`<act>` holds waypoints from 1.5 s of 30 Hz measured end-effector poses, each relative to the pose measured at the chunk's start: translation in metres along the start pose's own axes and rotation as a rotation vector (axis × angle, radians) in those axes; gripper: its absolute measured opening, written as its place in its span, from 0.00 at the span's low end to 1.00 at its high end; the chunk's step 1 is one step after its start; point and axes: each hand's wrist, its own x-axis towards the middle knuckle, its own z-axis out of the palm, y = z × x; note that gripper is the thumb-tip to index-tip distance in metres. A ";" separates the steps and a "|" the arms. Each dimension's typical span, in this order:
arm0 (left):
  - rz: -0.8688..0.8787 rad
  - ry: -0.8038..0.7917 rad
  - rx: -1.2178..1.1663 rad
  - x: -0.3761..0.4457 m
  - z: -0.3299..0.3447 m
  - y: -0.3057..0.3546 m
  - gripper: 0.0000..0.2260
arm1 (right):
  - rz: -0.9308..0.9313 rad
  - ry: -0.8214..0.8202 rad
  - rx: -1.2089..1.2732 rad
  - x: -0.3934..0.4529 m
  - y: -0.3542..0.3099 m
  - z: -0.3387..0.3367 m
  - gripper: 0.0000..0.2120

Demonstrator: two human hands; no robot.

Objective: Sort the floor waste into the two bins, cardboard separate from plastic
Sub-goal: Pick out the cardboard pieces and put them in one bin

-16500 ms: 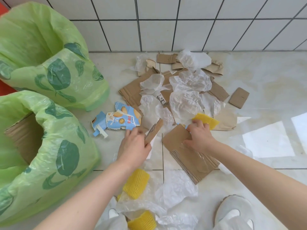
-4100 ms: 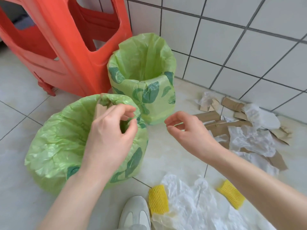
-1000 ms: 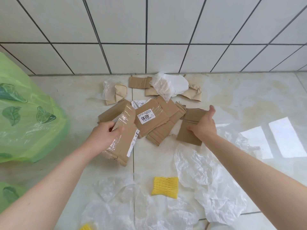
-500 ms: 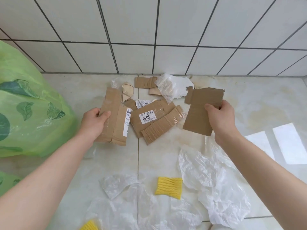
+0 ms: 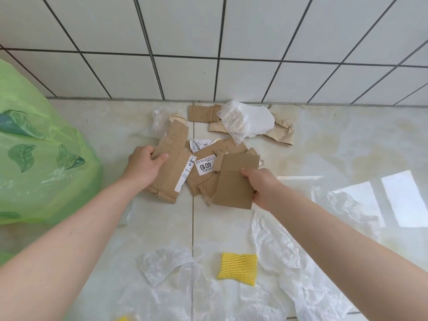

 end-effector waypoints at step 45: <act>-0.213 0.058 -0.147 -0.038 -0.007 -0.003 0.14 | -0.135 0.294 -0.531 0.016 0.022 -0.029 0.12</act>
